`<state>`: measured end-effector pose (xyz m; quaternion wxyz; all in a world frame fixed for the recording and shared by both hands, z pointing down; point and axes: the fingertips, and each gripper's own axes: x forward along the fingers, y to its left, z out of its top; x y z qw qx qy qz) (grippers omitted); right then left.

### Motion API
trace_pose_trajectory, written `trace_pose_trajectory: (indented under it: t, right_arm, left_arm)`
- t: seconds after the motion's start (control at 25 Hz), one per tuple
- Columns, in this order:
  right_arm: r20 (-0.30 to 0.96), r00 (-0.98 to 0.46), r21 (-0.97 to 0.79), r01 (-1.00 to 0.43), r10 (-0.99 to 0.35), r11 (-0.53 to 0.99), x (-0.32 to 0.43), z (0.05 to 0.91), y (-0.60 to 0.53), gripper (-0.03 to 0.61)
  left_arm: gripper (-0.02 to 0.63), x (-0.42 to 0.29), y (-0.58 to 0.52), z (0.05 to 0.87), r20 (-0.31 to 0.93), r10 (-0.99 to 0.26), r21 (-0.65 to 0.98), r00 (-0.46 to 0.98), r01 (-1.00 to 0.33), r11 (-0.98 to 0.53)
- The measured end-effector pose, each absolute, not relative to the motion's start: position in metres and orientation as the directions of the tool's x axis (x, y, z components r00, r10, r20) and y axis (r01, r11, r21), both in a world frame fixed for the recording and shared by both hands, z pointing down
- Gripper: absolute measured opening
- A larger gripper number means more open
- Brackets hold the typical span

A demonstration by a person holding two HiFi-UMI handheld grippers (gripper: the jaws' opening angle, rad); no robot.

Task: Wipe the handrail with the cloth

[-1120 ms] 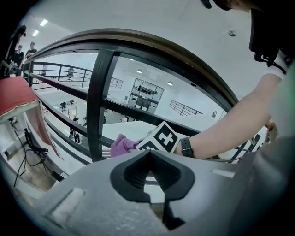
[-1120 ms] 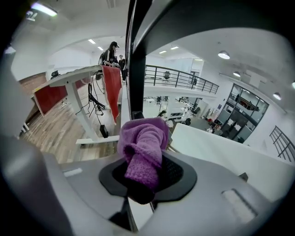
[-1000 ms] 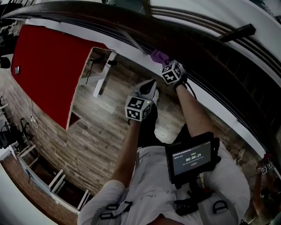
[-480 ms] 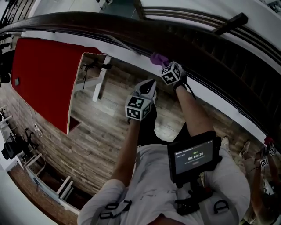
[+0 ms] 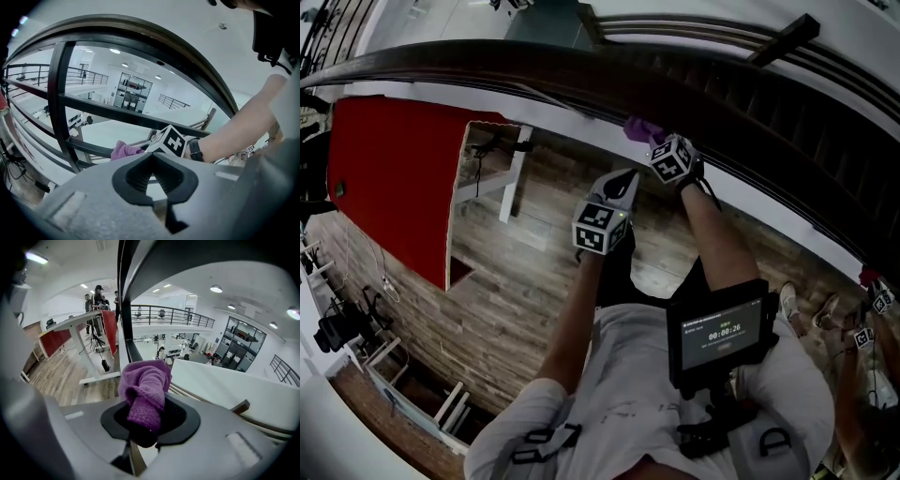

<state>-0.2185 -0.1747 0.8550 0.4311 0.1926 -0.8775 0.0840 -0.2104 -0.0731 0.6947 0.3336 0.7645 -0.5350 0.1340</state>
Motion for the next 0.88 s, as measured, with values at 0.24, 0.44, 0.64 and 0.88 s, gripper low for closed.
trace_pose_trajectory:
  t: [0.24, 0.44, 0.64, 0.88]
  right_arm:
    - [0.786, -0.55, 0.027, -0.428, -0.284, 0.903, -0.188, 0.855, -0.174, 0.095]
    - [0.774, -0.568, 0.009, -0.434, -0.281, 0.901, -0.161, 0.862, -0.174, 0.095]
    - [0.776, -0.561, 0.011, -0.446, -0.289, 0.895, -0.135, 0.864, -0.173, 0.1]
    - [0.767, -0.557, 0.034, -0.459, -0.318, 0.888, -0.102, 0.862, -0.168, 0.114]
  left_arm:
    - [0.0, -0.18, -0.078, 0.699, 0.572, -0.698, 0.37, 0.431, -0.895, -0.25]
    - [0.001, -0.162, -0.085, 0.699, 0.569, -0.692, 0.372, 0.443, -0.89, -0.264]
    - [0.0, -0.146, -0.083, 0.704, 0.574, -0.675, 0.373, 0.463, -0.882, -0.287]
    - [0.001, -0.131, -0.081, 0.705, 0.579, -0.662, 0.373, 0.476, -0.877, -0.304]
